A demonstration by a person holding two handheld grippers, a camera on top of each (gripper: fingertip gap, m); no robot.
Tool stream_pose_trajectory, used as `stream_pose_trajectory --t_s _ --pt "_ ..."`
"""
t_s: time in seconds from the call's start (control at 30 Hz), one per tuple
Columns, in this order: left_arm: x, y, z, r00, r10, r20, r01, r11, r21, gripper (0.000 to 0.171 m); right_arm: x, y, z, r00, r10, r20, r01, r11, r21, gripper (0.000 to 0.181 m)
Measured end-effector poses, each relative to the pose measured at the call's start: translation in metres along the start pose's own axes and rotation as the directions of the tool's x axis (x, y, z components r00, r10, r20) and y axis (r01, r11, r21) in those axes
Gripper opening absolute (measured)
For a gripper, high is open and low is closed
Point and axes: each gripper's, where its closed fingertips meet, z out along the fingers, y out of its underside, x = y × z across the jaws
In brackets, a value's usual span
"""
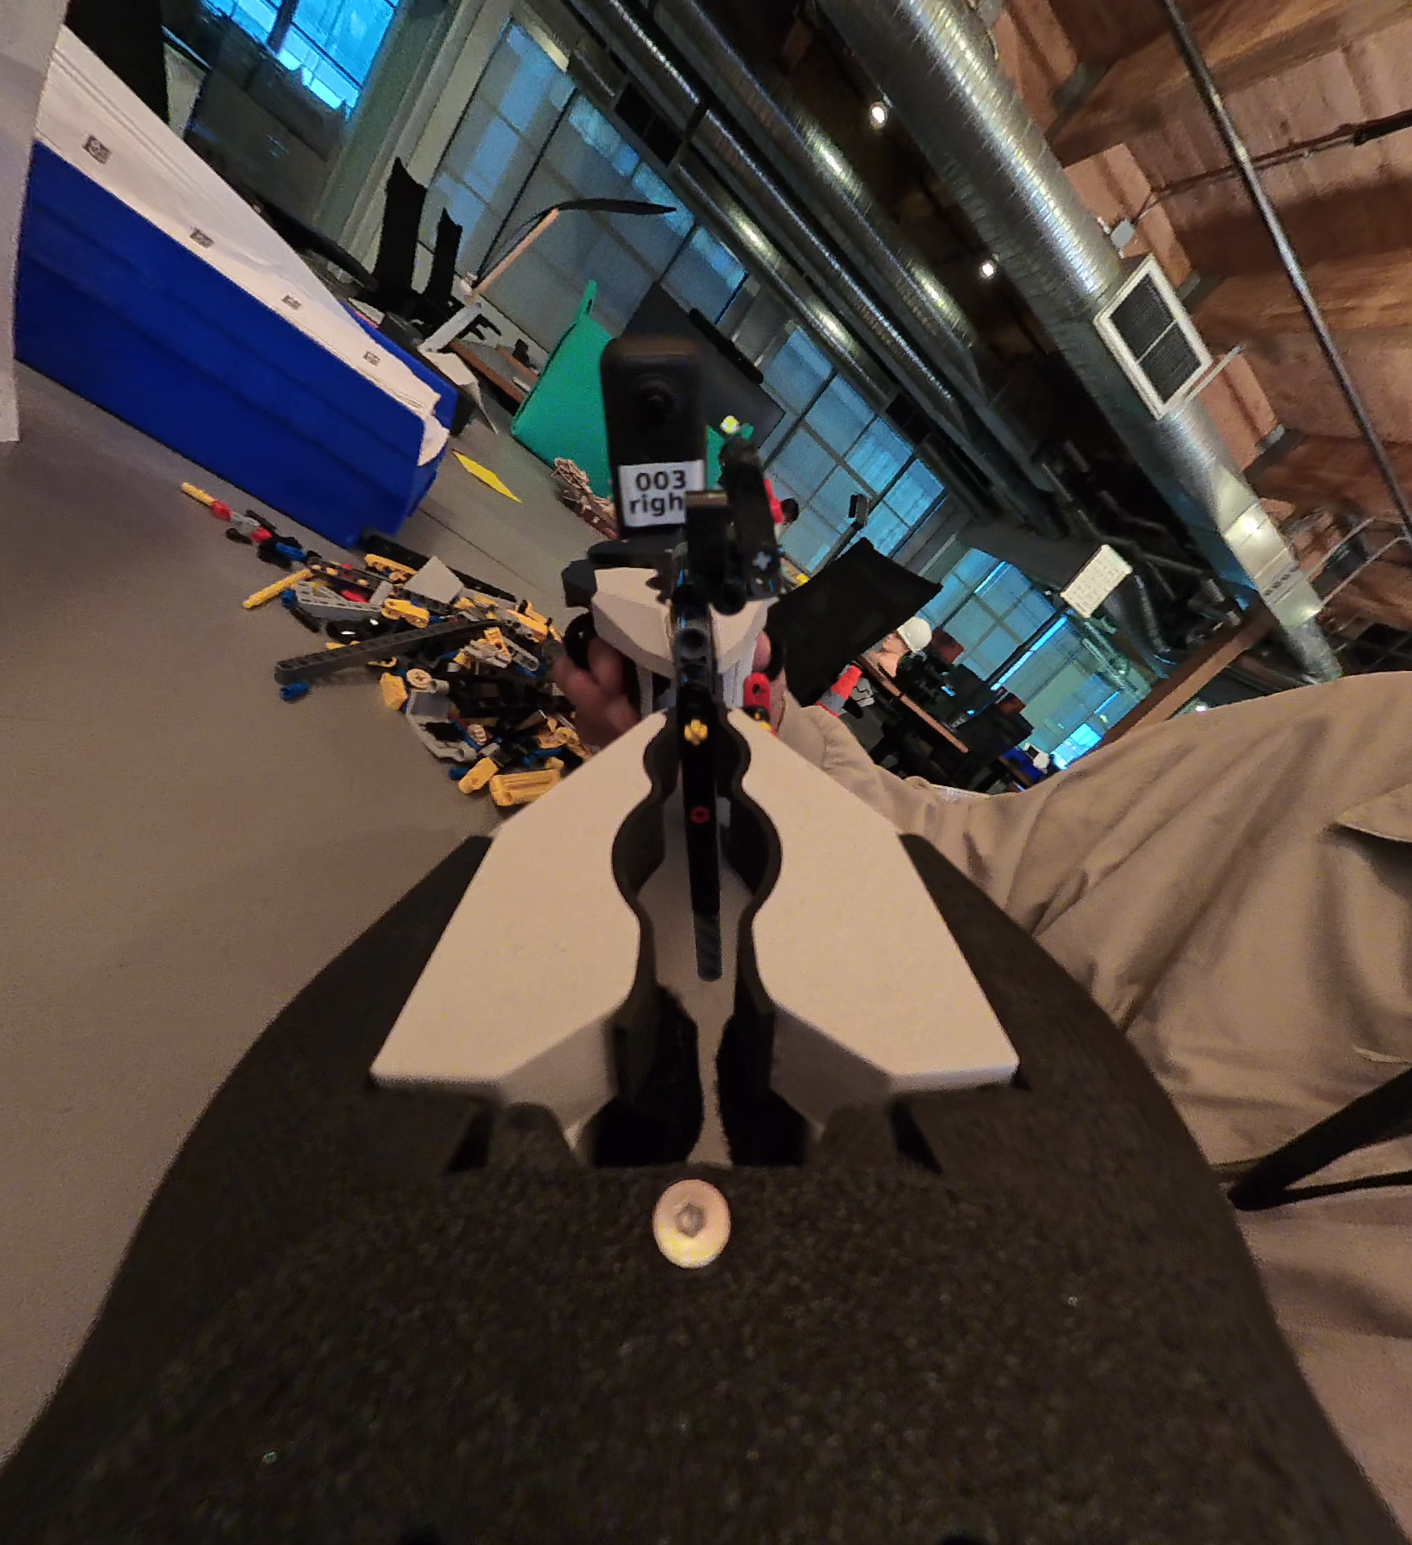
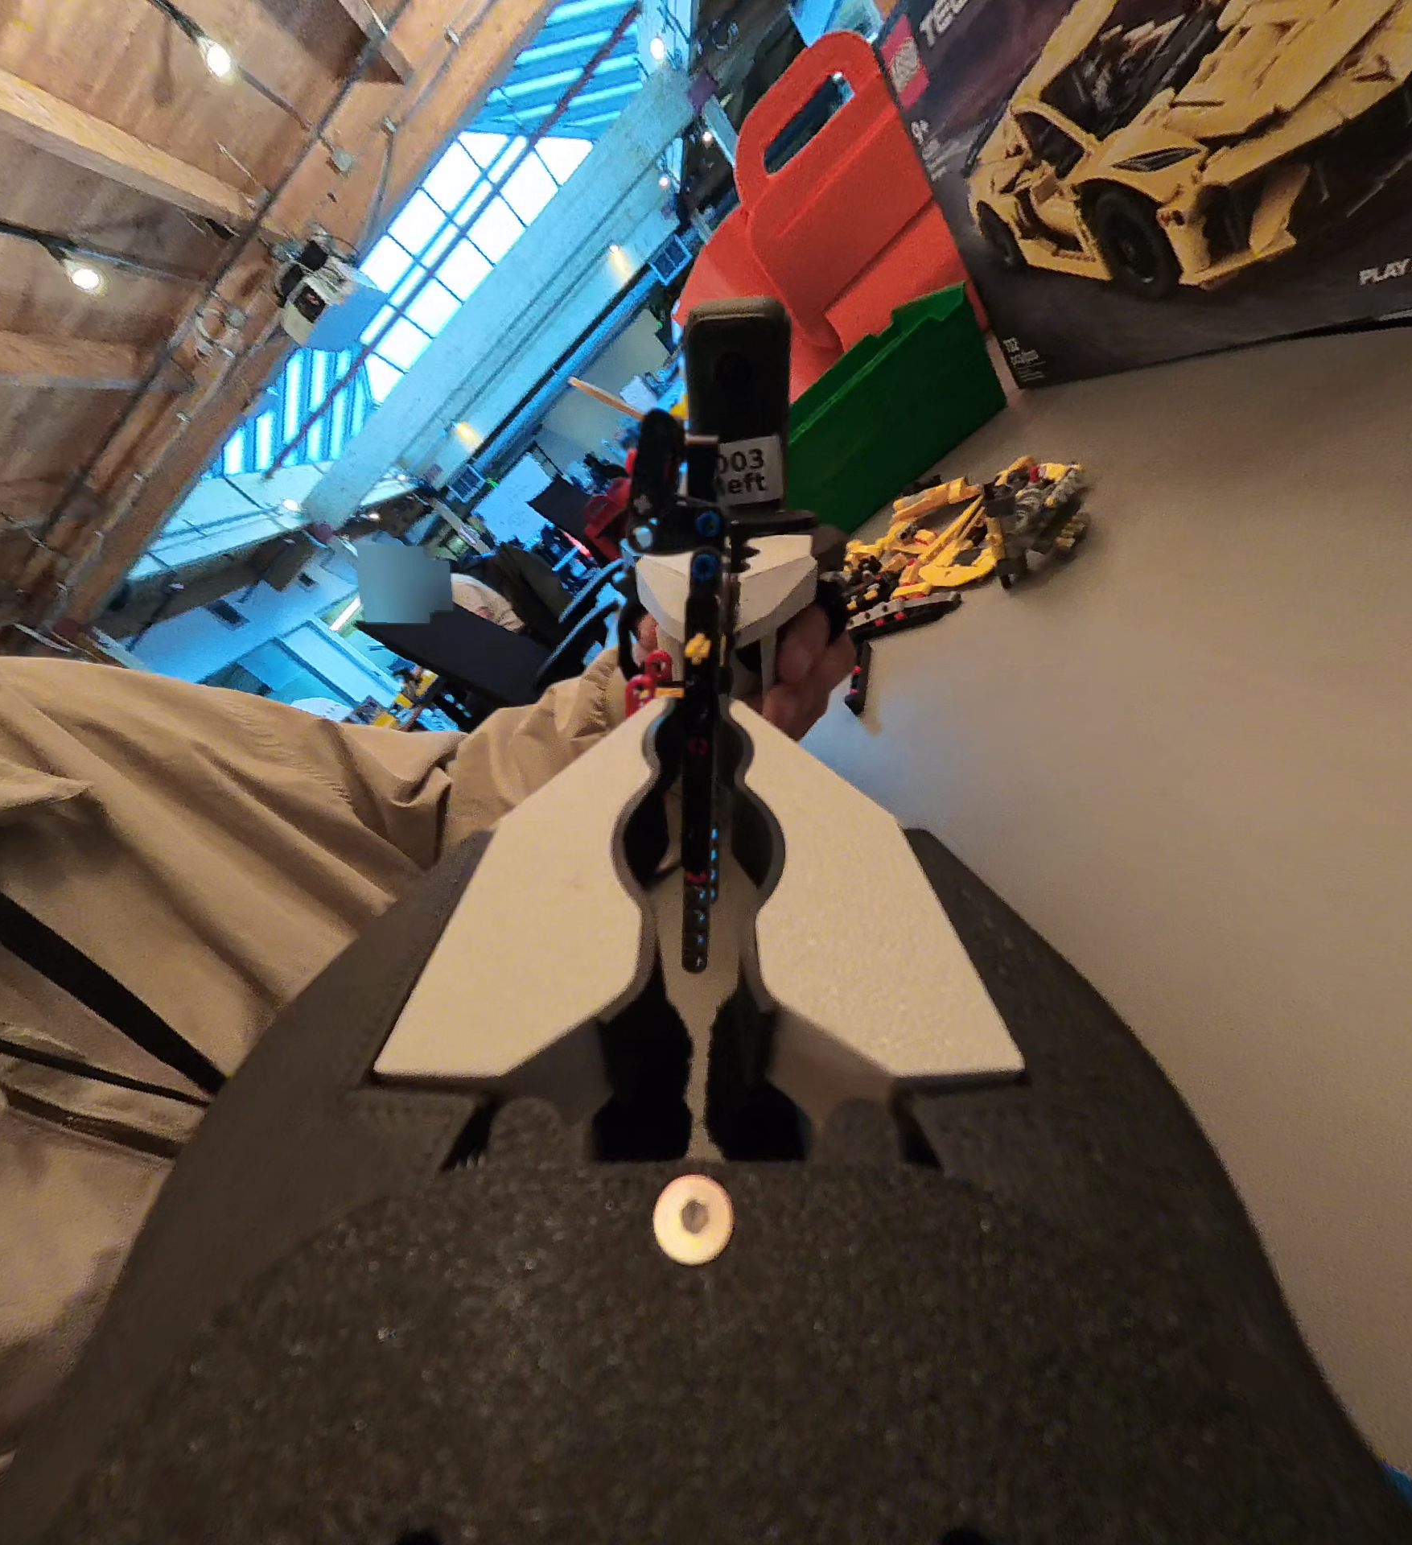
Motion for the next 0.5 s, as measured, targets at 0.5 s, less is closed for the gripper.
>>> stream_pose_trajectory --t_s 0.5 --pt "0.0 0.015 0.013 0.999 -0.043 -0.029 0.042 0.999 -0.031 0.012 0.008 -0.014 -0.004 0.995 0.098 0.017 -0.1 0.989 0.109 0.006"
